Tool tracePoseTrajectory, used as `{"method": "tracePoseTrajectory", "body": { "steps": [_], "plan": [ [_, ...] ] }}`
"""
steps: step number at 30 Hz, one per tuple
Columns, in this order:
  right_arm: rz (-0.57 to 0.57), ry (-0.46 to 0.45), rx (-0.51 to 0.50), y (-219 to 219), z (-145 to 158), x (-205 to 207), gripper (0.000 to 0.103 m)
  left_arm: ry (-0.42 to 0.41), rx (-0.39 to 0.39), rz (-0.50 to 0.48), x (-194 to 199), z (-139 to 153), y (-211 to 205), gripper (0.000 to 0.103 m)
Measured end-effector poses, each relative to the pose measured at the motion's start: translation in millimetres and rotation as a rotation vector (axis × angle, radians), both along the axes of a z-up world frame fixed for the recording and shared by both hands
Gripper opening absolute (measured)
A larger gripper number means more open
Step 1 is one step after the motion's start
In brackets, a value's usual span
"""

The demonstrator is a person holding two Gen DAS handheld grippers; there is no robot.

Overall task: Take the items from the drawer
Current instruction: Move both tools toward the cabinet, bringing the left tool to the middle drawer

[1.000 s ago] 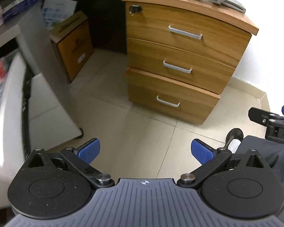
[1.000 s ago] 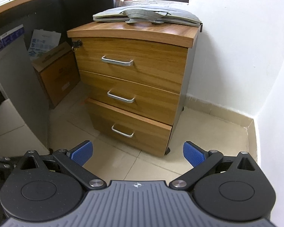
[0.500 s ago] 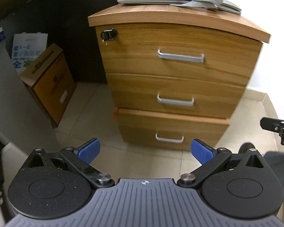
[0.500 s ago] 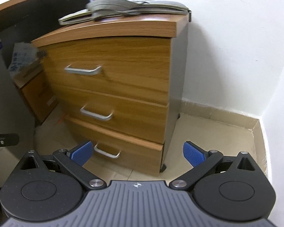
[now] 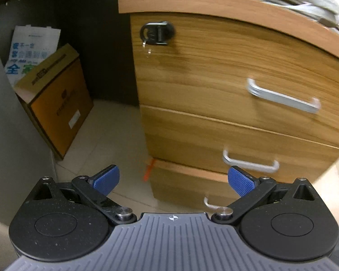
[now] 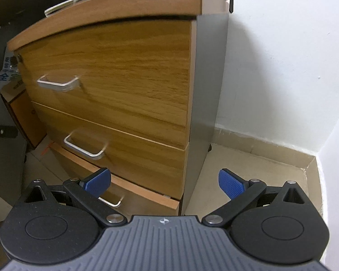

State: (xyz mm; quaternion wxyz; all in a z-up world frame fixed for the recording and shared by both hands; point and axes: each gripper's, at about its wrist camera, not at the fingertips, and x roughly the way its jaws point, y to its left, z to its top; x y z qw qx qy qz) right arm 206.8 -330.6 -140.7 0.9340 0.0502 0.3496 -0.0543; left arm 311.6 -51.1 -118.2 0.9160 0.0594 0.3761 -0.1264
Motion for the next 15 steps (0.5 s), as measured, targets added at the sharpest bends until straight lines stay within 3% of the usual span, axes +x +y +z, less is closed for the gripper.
{"method": "tracePoseTrajectory", "body": {
  "steps": [3, 7, 10, 15],
  "plan": [
    [0.0, 0.011, 0.004, -3.1, -9.2, 11.7, 0.102, -0.027, 0.013, -0.07, 18.9, -6.4, -1.3, 0.103],
    [0.01, 0.015, 0.011, -5.0, -20.6, 27.6, 0.102, -0.054, 0.133, -0.247, 38.0, -19.9, -9.6, 0.103],
    [0.019, 0.016, 0.012, -5.7, -28.7, 38.9, 0.102, -0.063, 0.2, -0.321, 49.7, -33.3, -10.7, 0.103],
    [0.041, 0.009, -0.005, 0.2, -34.1, 42.2, 0.102, -0.025, 0.188, -0.374, 71.3, -49.6, -0.8, 0.103]
  ]
}}
